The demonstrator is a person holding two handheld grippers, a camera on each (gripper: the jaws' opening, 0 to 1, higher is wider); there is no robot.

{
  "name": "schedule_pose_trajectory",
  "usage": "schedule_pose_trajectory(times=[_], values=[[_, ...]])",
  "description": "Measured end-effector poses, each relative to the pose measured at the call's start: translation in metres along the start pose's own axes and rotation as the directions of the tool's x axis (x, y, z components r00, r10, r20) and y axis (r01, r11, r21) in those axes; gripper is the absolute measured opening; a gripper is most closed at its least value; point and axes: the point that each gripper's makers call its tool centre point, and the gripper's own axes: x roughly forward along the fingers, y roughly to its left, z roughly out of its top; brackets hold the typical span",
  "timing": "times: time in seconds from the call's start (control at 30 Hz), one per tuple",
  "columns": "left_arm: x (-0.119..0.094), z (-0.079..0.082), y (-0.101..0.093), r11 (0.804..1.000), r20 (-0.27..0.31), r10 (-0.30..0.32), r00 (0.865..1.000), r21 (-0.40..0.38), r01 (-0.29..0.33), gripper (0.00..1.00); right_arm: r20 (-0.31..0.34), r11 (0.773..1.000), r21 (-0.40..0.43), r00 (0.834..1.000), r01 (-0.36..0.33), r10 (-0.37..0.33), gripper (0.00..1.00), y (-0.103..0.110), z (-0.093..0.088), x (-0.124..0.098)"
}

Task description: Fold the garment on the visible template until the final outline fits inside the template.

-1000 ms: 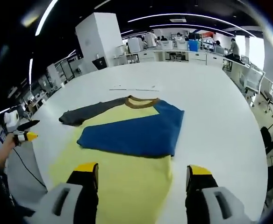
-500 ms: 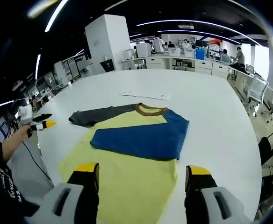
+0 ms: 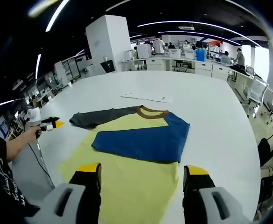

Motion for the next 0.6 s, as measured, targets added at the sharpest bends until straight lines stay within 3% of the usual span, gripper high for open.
schedule_pose_trajectory(times=[0.4, 0.6], values=[[0.025, -0.007, 0.004, 1.0, -0.01, 0.015, 1.0, -0.011, -0.015, 0.34, -0.017, 1.0, -0.002, 1.0, -0.022, 0.022, 0.7, 0.009, 0.001, 0.005], [0.038, -0.01, 0.008, 0.998, -0.008, 0.019, 1.0, -0.056, -0.019, 0.3, -0.027, 0.999, -0.022, 0.999, -0.035, 0.034, 0.74, 0.015, 0.003, 0.004]])
